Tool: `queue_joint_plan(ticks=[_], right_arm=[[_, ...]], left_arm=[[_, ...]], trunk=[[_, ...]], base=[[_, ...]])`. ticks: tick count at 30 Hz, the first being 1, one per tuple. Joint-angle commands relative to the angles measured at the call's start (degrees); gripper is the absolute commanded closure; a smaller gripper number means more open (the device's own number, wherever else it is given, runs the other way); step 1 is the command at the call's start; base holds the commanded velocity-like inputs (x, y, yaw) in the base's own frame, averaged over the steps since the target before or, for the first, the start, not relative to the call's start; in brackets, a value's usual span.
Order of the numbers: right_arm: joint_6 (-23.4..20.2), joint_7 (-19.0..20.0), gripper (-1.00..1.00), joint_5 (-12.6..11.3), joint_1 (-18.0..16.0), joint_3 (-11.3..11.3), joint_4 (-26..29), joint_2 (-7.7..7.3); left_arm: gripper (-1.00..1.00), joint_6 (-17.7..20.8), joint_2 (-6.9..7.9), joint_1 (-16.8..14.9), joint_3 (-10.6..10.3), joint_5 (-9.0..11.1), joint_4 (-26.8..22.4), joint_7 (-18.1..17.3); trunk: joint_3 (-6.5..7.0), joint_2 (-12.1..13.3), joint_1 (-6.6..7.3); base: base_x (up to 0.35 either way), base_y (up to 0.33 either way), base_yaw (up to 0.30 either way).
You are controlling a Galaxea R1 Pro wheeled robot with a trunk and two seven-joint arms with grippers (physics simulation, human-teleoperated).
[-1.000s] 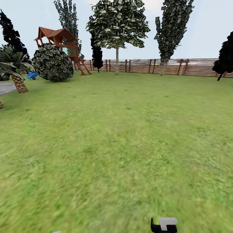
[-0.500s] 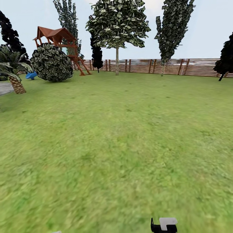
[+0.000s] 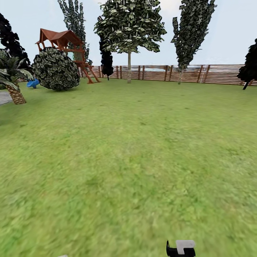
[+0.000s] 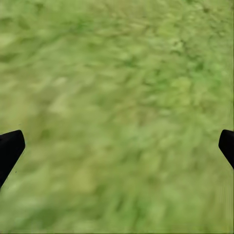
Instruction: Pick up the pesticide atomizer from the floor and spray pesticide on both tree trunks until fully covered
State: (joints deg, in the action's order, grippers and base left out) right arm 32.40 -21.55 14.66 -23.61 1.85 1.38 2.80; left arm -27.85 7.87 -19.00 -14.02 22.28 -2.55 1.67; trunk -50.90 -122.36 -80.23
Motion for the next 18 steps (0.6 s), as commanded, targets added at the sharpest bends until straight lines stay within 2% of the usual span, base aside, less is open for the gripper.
queue_joint_plan(ticks=[1, 18], right_arm=[[0.03, -0.43, -1.0, 0.6, -0.04, 0.21, -0.06, 0.02], [0.02, -0.43, -1.0, 0.57, -0.04, 0.21, -0.06, 0.02]], left_arm=[[1.0, -0.13, 0.0, -0.01, -0.48, 0.3, 0.0, 0.17], [1.0, -0.17, -0.05, -0.05, -0.48, 0.25, 0.0, 0.17]], trunk=[[-0.05, -0.02, -0.03], [-0.05, -0.02, -0.03]], base=[[0.337, 0.0, 0.0], [0.337, 0.0, 0.0]])
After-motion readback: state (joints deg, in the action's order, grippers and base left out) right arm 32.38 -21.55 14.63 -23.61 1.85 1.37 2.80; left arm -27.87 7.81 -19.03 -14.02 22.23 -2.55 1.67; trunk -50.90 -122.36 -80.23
